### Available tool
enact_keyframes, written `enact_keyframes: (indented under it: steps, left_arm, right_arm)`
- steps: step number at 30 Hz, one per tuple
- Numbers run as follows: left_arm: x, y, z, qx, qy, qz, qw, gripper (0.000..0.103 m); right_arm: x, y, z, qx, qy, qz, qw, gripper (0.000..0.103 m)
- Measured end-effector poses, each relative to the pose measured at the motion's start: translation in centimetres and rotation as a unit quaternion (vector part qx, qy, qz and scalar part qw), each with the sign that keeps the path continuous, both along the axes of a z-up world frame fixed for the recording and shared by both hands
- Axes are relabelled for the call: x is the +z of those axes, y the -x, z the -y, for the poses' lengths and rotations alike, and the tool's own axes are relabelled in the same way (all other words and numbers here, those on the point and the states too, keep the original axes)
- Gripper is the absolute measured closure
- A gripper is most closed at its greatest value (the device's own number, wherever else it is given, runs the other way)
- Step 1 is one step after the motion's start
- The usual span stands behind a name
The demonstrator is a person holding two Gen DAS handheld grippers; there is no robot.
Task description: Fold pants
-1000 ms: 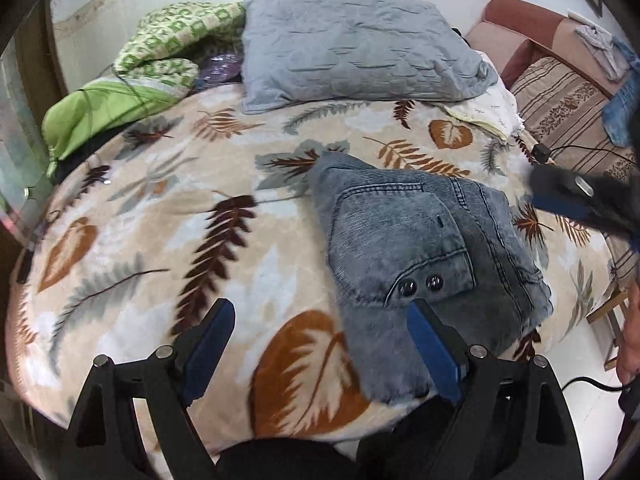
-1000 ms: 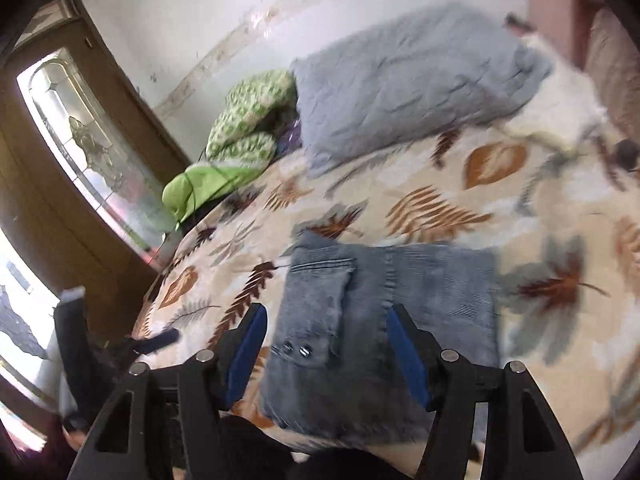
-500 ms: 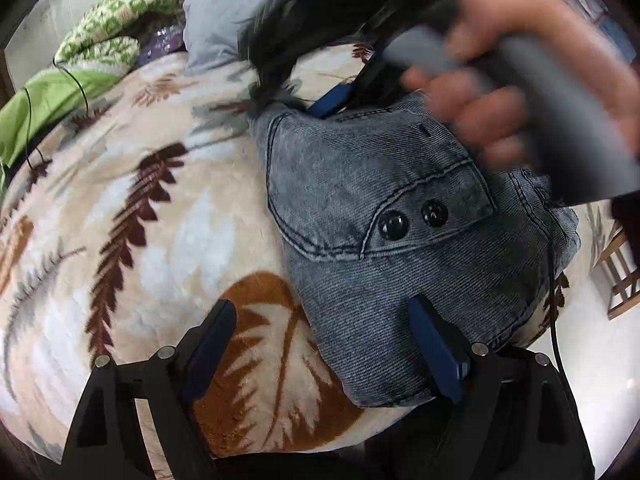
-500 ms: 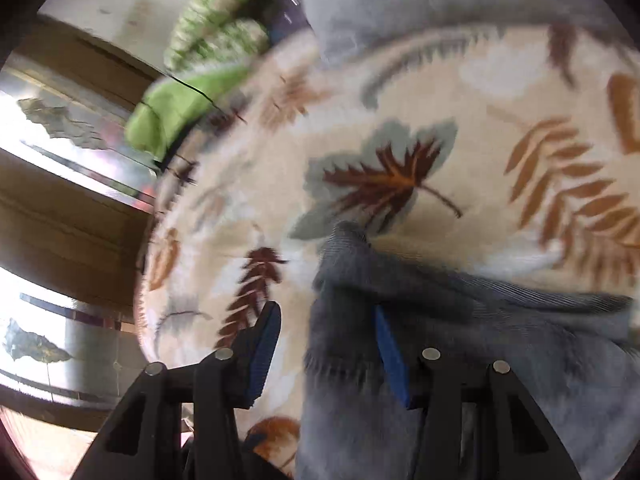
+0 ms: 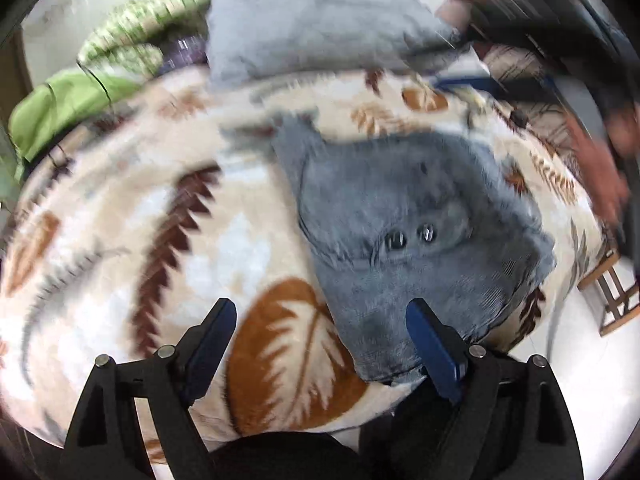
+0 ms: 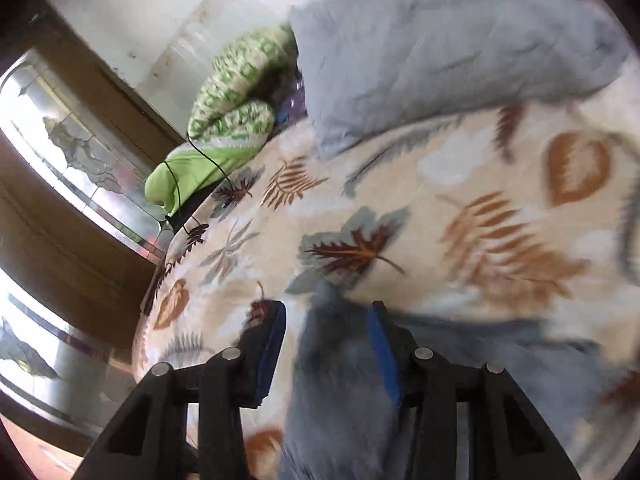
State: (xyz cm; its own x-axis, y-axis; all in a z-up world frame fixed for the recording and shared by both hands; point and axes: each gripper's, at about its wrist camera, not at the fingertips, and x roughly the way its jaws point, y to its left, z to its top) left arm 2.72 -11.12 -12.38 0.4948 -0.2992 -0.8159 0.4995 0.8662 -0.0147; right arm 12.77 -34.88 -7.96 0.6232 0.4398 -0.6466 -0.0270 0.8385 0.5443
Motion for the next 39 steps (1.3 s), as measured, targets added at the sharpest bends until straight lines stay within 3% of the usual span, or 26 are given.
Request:
enact_keyframes:
  steps: [5,9,12,16,21,22,23,27,34,39]
  left_arm:
    - [3.1,0.4,0.9,0.003,-0.009,0.026,0.9996,0.015]
    - [2.9,-0.3,2.8,0.007,-0.039,0.002,0.9992,0.015]
    - [2.1,-1.3,4.0,0.013,-0.055,-0.022,0.9982,0.015]
    - [0.7,-2.5,5.7,0.023,-0.069,-0.051,0.9961,0.015]
    - [-2.4,-4.5,7.1,0.030,-0.097,-0.086,0.9911,0.014]
    - [-2.9,-4.7,7.1,0.034,-0.098,-0.088,0.9906,0.010]
    - [-3.0,-4.7,6.9,0.047,-0.094,-0.084,0.9909,0.004]
    - [-3.7,-4.6,6.5,0.049,-0.089,-0.087,0.9911,0.001]
    - [-4.0,-3.1,9.5,-0.010,-0.187,-0.002,0.9824,0.000]
    - [-3.7,-4.2,8.6,0.010,-0.161,-0.041,0.9860,0.000]
  right_arm:
    - [-0.4,7.7,3.0,-0.030,0.029,-0.011,0.999,0.056]
    - [-3.1,11.4,4.6,-0.063,0.030,-0.047,0.996,0.056]
    - [-5.8,13.0,5.6,-0.073,-0.014,-0.067,0.995,0.056]
    - [-9.4,13.6,5.9,-0.070,-0.045,-0.101,0.991,0.055]
    - [-11.3,14.4,7.8,-0.073,-0.118,-0.086,0.987,0.055]
    - [-11.6,14.6,8.1,-0.073,-0.129,-0.085,0.985,0.055]
    - [-11.8,14.7,8.2,-0.075,-0.137,-0.085,0.984,0.055]
    - [-12.1,14.9,8.1,-0.072,-0.136,-0.073,0.985,0.055]
    - [-12.3,14.6,7.9,-0.074,-0.141,-0.074,0.985,0.055]
    - [-12.4,15.1,8.0,-0.077,-0.141,-0.071,0.984,0.055]
